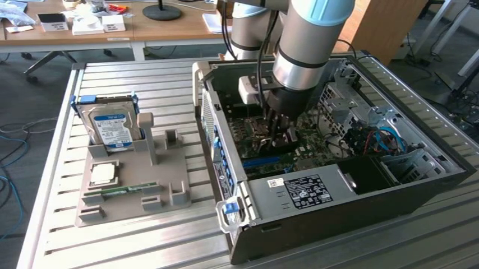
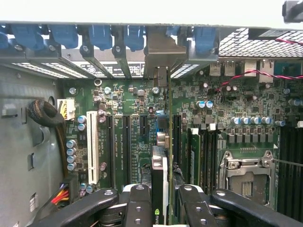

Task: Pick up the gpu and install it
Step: 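Insert the gpu into the slot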

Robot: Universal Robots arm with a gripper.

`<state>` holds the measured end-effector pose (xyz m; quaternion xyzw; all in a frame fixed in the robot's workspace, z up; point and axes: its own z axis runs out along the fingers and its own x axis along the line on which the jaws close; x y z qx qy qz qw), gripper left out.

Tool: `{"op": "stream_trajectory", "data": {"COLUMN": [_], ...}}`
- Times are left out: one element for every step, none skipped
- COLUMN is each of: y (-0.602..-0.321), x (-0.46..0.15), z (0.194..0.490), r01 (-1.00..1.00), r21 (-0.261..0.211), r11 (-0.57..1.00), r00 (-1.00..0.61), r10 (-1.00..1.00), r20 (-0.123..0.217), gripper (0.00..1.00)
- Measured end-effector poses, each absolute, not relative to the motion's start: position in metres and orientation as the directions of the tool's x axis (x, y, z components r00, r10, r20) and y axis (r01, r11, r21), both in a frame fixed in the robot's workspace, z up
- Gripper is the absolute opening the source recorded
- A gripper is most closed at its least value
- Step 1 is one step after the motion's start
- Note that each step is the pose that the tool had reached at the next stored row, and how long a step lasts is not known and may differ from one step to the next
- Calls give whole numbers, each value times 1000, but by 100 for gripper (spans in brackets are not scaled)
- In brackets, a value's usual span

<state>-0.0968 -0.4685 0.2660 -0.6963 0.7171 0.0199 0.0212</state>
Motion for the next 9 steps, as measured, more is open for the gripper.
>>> {"op": "stream_trajectory", "data": {"y": [-468, -468, -468, -468, -468, -468, -468, -468, -468], "x": [-97, -97, -97, -97, -97, -97, -97, -97, -97], "z": [265, 265, 264, 264, 264, 264, 264, 264, 264], "r01": [-1000, -1000, -1000, -1000, -1000, -1000, -1000, -1000, -1000], "r21": [-1, -1, -1, -1, -1, -1, -1, -1, -1], "r11": [30, 29, 29, 29, 30, 30, 30, 30, 30], "r00": [-29, -29, -29, -29, -29, -29, -29, -29, -29], "r10": [-998, -998, -998, -998, -998, -998, -998, -998, -998], "r20": [-58, -58, -58, -58, -58, -58, -58, -58, -58], "gripper": [27, 27, 27, 27, 27, 27, 27, 27, 27]}}
